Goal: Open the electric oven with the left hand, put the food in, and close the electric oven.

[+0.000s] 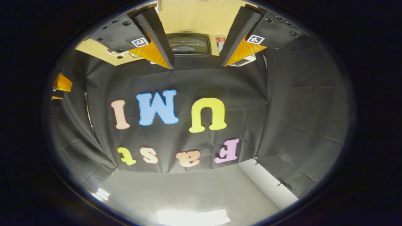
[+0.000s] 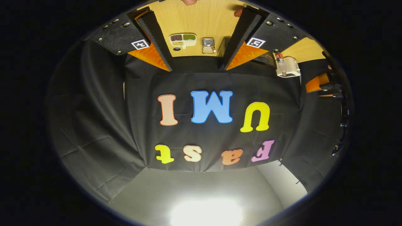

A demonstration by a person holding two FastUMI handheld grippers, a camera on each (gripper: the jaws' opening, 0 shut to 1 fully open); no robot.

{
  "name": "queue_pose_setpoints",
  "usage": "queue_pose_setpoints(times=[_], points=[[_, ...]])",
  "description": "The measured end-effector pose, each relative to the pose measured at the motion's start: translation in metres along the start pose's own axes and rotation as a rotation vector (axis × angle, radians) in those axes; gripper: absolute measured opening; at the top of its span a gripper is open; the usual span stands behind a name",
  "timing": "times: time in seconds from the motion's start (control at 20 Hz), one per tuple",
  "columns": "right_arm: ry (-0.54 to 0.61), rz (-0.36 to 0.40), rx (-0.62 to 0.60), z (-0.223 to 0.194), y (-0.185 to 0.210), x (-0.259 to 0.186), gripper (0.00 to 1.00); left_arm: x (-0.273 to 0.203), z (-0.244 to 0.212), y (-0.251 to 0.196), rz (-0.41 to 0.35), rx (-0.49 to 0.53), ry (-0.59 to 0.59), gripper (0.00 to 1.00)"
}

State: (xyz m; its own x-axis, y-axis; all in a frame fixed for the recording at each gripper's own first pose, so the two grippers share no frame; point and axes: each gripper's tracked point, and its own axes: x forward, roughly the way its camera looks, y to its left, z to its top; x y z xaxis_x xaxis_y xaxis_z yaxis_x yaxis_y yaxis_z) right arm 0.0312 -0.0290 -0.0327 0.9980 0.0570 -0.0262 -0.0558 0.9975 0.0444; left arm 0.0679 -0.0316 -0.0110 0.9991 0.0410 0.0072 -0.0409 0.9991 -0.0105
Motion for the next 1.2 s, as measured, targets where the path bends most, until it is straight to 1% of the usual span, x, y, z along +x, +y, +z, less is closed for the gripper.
queue_pose_setpoints(times=[0.15, 0.45, 0.55, 0.8, 0.9, 0.95, 1.0, 1.05, 1.1, 1.2], points=[[0.003, -0.017, -0.003, 0.000, 0.001, 0.010, 0.97, 0.029, -0.005, -0.002, -0.019, -0.002, -0.004, 1.00], [-0.018, -0.084, -0.031, 0.011, 0.012, 0.030, 0.97, 0.100, -0.025, -0.008, -0.097, 0.003, 0.003, 1.00], [-0.015, -0.105, -0.042, 0.011, 0.016, 0.035, 0.97, 0.123, -0.036, -0.012, -0.123, -0.004, 0.013, 1.00], [-0.002, -0.183, -0.068, 0.009, 0.014, 0.041, 0.96, 0.172, -0.070, -0.028, -0.192, -0.010, 0.054, 1.00], [0.004, -0.218, -0.075, 0.008, 0.011, 0.041, 0.97, 0.189, -0.086, -0.037, -0.219, -0.013, 0.077, 0.90], [0.007, -0.237, -0.080, 0.008, 0.009, 0.040, 0.97, 0.196, -0.094, -0.042, -0.232, -0.012, 0.091, 1.00], [0.011, -0.256, -0.086, 0.006, 0.007, 0.038, 0.97, 0.203, -0.105, -0.046, -0.245, -0.009, 0.105, 1.00], [0.019, -0.275, -0.092, 0.005, 0.005, 0.037, 0.97, 0.210, -0.114, -0.049, -0.253, -0.003, 0.120, 0.91], [0.025, -0.294, -0.095, 0.003, 0.003, 0.036, 0.96, 0.216, -0.125, -0.053, -0.263, 0.004, 0.135, 0.97], [0.037, -0.328, -0.094, 0.001, 0.001, 0.034, 0.96, 0.229, -0.142, -0.062, -0.278, 0.009, 0.166, 0.97]])
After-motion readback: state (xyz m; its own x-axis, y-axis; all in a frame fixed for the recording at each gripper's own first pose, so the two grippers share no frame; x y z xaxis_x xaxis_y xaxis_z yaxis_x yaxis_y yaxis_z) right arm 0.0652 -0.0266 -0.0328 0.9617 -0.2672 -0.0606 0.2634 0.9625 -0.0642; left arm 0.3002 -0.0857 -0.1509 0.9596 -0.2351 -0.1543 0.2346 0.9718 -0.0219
